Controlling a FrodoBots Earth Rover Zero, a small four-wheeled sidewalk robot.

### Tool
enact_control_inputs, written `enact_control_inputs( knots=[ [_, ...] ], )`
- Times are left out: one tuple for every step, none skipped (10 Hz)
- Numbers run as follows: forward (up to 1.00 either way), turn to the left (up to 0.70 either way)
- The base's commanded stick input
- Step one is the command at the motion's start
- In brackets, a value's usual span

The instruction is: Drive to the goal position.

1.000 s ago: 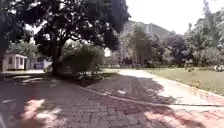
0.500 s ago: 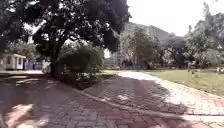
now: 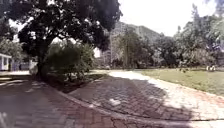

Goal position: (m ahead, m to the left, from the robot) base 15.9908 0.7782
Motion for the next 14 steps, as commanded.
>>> enact_control_inputs(
  knots=[
    [0.70, 0.00],
    [0.70, 0.00],
    [0.70, 0.00],
    [0.70, 0.00],
    [0.70, -0.01],
    [0.70, -0.31],
    [0.70, -0.35],
    [0.70, -0.35],
    [0.70, -0.35],
    [0.70, -0.35],
    [0.70, -0.35],
    [0.70, -0.34],
    [0.70, -0.02],
    [0.70, 0.00]
  ],
)
